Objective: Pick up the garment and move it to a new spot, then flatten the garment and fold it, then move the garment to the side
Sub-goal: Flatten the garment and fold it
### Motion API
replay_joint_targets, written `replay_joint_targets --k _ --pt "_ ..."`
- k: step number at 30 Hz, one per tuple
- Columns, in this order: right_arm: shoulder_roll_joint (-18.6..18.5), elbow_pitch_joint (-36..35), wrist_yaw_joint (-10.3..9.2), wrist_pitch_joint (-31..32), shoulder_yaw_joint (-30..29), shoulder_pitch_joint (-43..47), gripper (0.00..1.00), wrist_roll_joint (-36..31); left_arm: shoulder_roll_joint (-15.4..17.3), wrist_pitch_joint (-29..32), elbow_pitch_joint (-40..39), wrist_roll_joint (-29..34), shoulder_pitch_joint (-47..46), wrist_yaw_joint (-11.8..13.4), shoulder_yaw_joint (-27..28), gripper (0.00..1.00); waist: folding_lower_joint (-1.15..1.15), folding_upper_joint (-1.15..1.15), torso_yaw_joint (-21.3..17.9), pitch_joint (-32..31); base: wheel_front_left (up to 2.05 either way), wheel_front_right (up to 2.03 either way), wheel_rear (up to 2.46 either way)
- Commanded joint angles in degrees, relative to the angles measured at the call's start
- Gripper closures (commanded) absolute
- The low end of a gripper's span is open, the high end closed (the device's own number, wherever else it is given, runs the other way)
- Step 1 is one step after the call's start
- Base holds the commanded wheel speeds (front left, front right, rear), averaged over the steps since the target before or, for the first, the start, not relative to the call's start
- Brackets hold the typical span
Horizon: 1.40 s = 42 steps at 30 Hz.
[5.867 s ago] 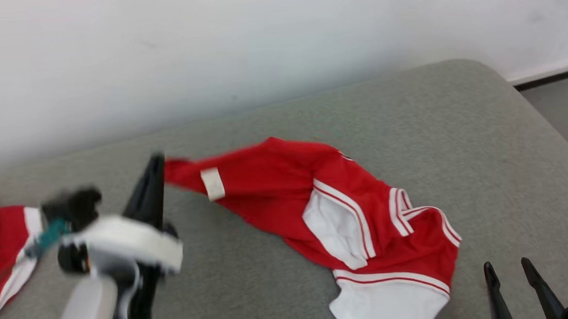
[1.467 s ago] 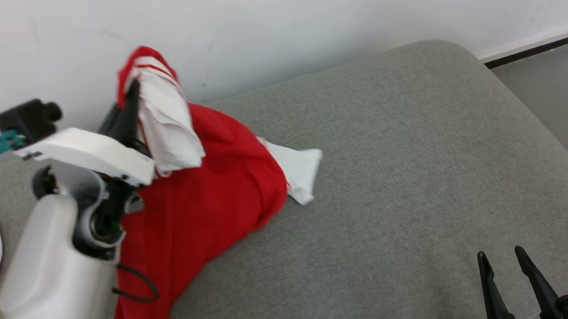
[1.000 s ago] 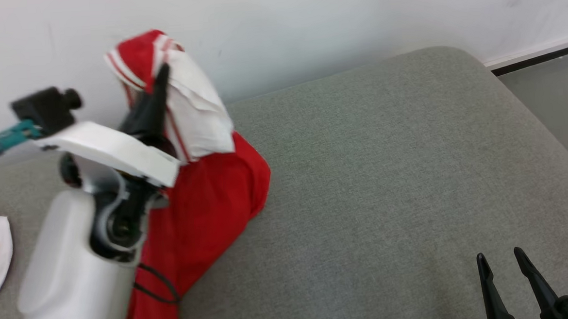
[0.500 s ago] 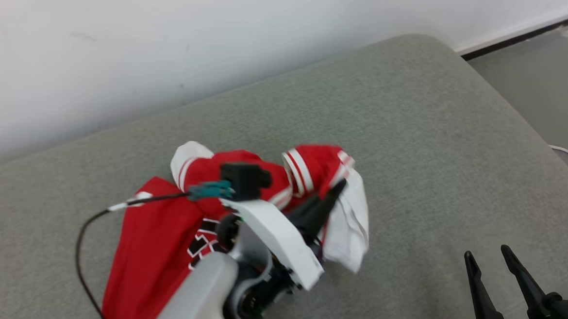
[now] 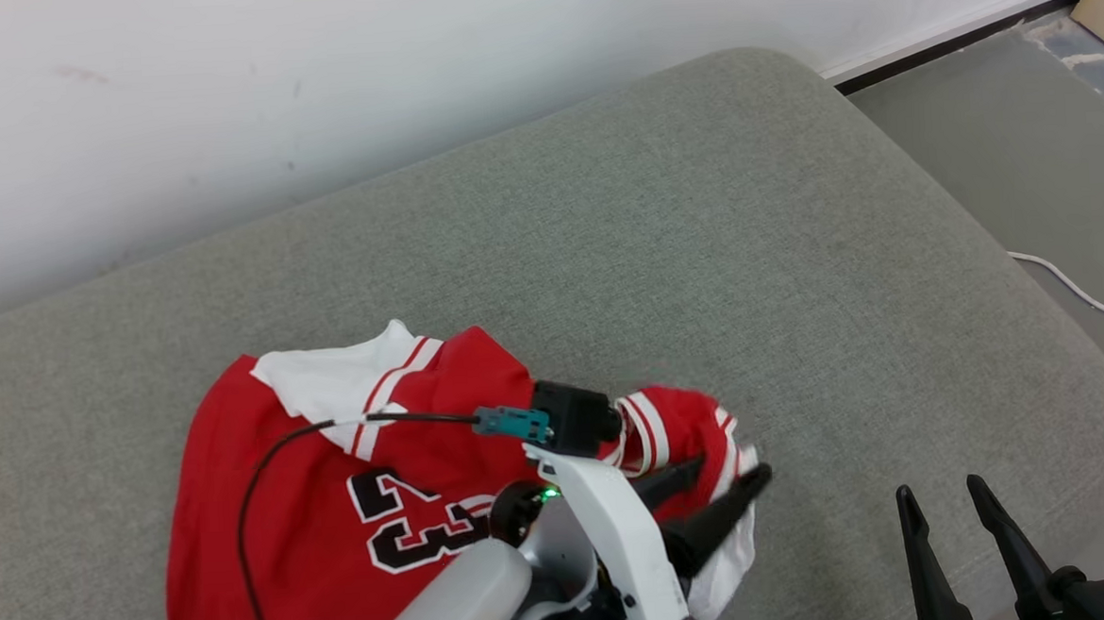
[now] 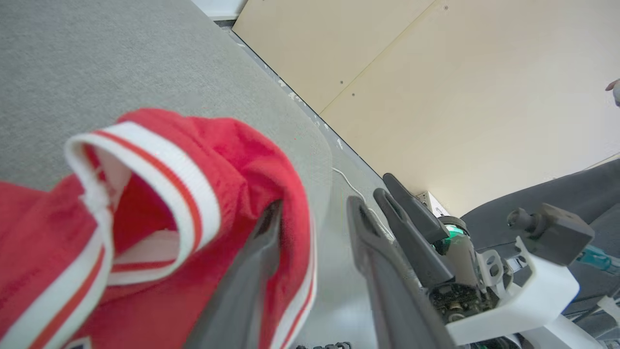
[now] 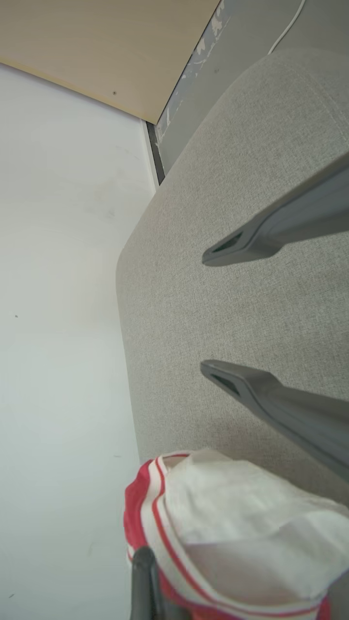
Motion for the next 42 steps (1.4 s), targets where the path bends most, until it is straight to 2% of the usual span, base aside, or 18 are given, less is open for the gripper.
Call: replay_joint_targets --k 1,4,9,14,19,22,23,28,36,42 --pt "-0.09 0.05 -0.15 0.06 -0.43 0.12 0.0 0.41 -0.15 -0.75 -0.18 -0.99 -0.08 -0.43 -0.64 0.0 0.0 0.0 0.21 -0.06 0.0 0.0 0.0" --pt "0.12 0.04 -0.15 0.06 -0.81 0.36 0.0 0.06 -0.01 -1.49 -0.99 -1.49 -0.07 -0.42 -1.88 0.0 0.0 0.0 0.87 -0.28 0.0 0.0 0.0" --pt "0.29 0.06 -0.15 0.06 -1.24 0.48 0.0 -0.17 2.63 -5.16 -1.15 0.91 0.38 0.08 -1.26 0.0 0.0 0.0 2.21 -0.81 0.0 0.0 0.0" --pt "0.33 -0.19 -0.15 0.05 -1.64 1.26 0.0 -0.4 6.48 -9.71 -1.92 3.75 2.72 3.38 1.1 0.0 0.0 0.0 3.56 -1.47 0.0 0.0 0.0" --pt "0.25 -0.57 -0.16 0.06 -1.97 2.26 0.0 -0.36 12.27 -12.8 -3.8 6.26 5.21 7.68 4.39 0.0 0.0 0.0 5.02 -2.01 0.0 0.0 0.0" --pt "-0.01 -0.72 -0.15 0.06 -2.0 2.86 0.0 -0.39 14.87 -14.61 -5.73 5.86 7.5 9.91 6.9 0.0 0.0 0.0 5.84 -2.47 0.0 0.0 0.0" --pt "-0.01 -0.72 -0.15 0.06 -2.0 2.86 0.0 -0.39 14.87 -14.61 -5.73 5.86 7.5 9.91 6.9 0.0 0.0 0.0 5.84 -2.47 0.0 0.0 0.0" --pt "-0.4 -0.84 -0.15 0.06 -2.45 3.7 0.0 -0.6 19.39 -17.99 -9.43 6.01 13.18 14.36 10.98 0.0 0.0 0.0 7.18 -3.65 0.0 0.0 0.0" --pt "-1.1 -1.01 -0.16 0.06 -3.01 5.4 0.0 -0.59 22.84 -22.48 -15.71 5.03 24.76 20.28 14.93 0.0 0.0 0.0 10.49 -4.99 0.0 0.0 0.0" --pt "-1.59 -1.3 -0.15 0.06 -3.29 6.02 0.0 -0.67 22.18 -24.43 -18.25 4.4 32.18 23.12 14.68 0.0 0.0 0.0 13.47 -5.68 0.0 0.0 0.0"
